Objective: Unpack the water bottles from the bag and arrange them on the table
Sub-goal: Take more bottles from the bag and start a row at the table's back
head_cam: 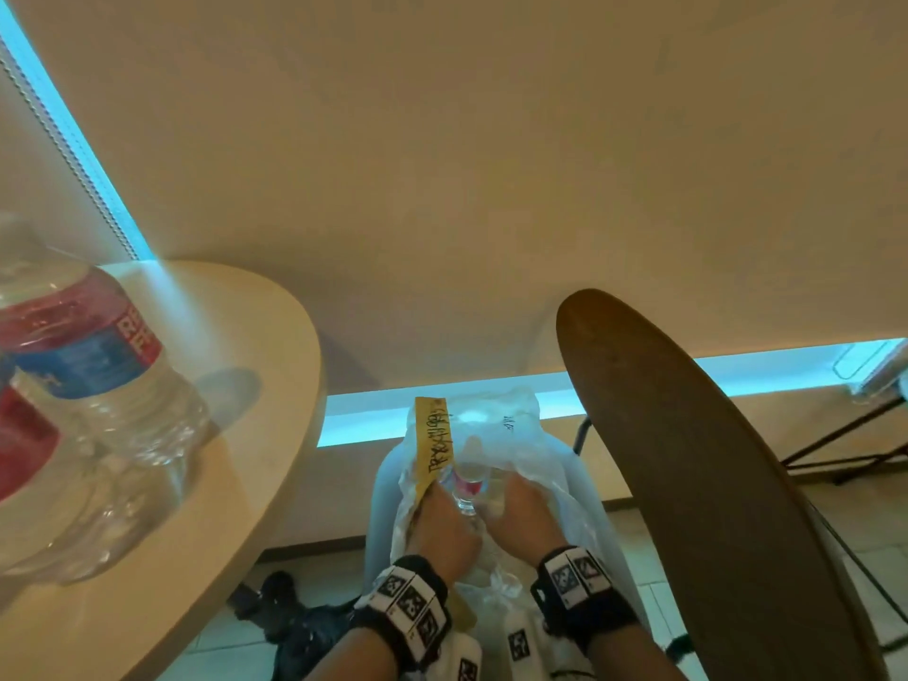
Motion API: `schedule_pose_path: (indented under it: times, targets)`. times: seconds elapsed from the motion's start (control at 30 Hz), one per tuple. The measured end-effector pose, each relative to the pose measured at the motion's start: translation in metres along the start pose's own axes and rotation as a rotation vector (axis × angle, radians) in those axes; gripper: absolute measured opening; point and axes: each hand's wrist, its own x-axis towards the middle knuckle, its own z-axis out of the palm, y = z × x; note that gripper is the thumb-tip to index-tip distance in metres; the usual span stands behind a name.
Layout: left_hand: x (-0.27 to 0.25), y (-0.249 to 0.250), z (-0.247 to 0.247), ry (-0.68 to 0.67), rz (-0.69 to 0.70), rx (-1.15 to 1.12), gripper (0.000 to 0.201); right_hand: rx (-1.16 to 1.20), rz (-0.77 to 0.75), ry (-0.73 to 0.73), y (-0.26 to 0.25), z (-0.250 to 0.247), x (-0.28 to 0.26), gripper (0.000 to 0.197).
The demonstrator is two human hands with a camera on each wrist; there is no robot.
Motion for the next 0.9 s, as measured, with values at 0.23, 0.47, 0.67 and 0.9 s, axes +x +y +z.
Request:
schedule_pose_path:
  times: [0.23,0.47,0.67,0.9]
  targets:
    - [-0.004,0.023,-0.013,0.074,0.013,-0.077,0.048,0.062,0.03,-0.026,-0.004,-0.002,0.011,0.082]
    - [-0.008,0.01,-0.002,0.132,0.04,-0.015,0.026,0.132,0.066,0.129,0.008,0.017,0.007,0.06]
    - [-0.021,-0.002,0.0,0.095,0.282,0.167,0.034,0.21,0.059,0.317,0.028,0.041,-0.02,0.044]
    - [-0.048,0.012,-0.017,0.109,0.407,0.175,0.047,0.169,-0.061,0.382,0.033,0.026,-0.055,0.047]
